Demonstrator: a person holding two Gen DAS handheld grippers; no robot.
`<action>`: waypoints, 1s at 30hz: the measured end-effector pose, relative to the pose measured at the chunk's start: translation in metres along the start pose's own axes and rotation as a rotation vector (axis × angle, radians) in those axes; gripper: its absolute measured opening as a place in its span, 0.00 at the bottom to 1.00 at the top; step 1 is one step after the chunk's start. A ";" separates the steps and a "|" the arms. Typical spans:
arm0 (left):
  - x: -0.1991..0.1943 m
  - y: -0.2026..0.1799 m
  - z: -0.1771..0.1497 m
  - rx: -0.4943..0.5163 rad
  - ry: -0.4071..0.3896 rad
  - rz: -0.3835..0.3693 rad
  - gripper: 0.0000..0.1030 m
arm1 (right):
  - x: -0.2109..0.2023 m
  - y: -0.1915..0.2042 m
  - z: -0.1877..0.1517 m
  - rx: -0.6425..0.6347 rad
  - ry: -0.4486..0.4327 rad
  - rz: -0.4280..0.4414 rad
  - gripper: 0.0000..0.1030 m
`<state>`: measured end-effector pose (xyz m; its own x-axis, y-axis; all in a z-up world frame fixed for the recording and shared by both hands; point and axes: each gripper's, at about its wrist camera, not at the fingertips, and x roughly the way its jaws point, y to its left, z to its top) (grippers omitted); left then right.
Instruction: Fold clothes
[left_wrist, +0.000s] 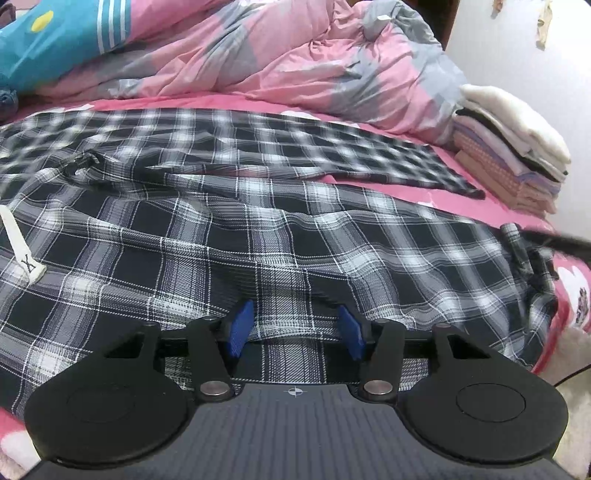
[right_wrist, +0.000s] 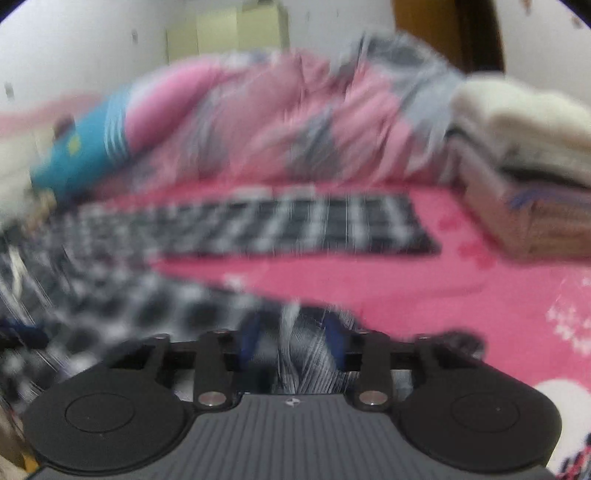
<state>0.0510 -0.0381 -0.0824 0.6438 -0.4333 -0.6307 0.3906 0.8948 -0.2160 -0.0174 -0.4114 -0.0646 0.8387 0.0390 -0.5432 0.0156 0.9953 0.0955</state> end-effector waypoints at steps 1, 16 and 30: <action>0.000 0.000 0.000 0.001 0.000 -0.001 0.50 | 0.000 -0.007 -0.003 0.043 0.007 -0.018 0.03; -0.001 0.006 0.001 0.001 0.018 -0.036 0.50 | -0.149 -0.104 -0.122 0.801 -0.051 -0.212 0.05; -0.005 -0.002 0.005 0.014 0.033 -0.002 0.51 | -0.059 -0.100 0.006 0.465 -0.107 0.030 0.40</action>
<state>0.0500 -0.0386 -0.0753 0.6212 -0.4313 -0.6543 0.4015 0.8922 -0.2070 -0.0656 -0.5140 -0.0373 0.8937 0.0338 -0.4474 0.2113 0.8480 0.4861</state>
